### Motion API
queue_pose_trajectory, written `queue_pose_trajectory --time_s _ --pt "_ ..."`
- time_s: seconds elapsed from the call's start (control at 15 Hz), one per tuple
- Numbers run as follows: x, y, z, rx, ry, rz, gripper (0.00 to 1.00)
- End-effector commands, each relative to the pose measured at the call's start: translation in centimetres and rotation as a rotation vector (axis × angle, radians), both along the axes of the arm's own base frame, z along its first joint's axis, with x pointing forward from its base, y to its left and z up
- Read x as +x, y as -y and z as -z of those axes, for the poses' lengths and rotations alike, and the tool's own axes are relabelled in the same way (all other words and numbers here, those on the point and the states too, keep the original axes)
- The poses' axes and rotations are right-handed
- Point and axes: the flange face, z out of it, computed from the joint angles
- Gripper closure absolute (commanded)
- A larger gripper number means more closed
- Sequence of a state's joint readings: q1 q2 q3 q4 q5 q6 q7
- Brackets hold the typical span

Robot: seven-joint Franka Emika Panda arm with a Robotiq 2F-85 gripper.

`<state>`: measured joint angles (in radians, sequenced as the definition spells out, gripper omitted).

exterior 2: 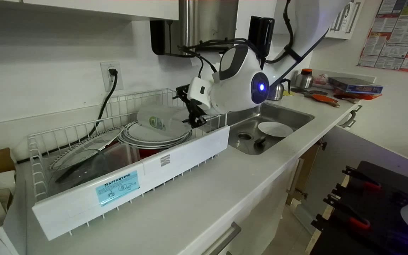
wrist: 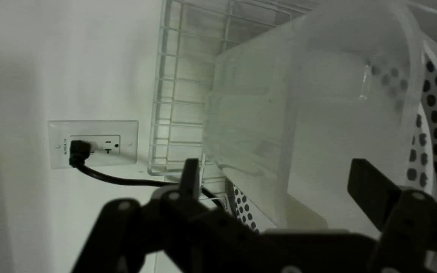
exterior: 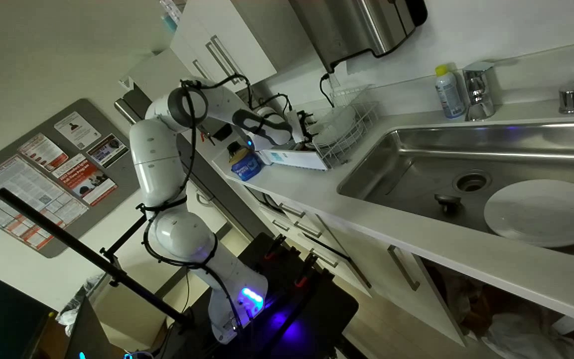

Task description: Move the container from the dish rack to the sink

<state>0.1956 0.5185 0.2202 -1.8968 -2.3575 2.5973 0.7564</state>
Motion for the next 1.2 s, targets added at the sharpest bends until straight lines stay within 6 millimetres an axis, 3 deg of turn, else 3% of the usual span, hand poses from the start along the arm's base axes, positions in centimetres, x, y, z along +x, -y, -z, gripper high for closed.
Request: queue_pose_trajectory --time_s 0.0,0.47,0.53,0.6,1.13 --pt "1.8 -0.5 1.0 -0.017 0.099 -0.014 0.00" --pt "4.0 -0.2 2.7 -0.022 0.284 0.038 0.00" --pt "4.1 -0.3 2.8 -0.022 0.293 0.043 0.25" --pt "4.1 -0.5 2.8 -0.019 0.303 0.048 0.26" --pt "4.1 -0.7 2.9 -0.019 0.314 0.069 0.88"
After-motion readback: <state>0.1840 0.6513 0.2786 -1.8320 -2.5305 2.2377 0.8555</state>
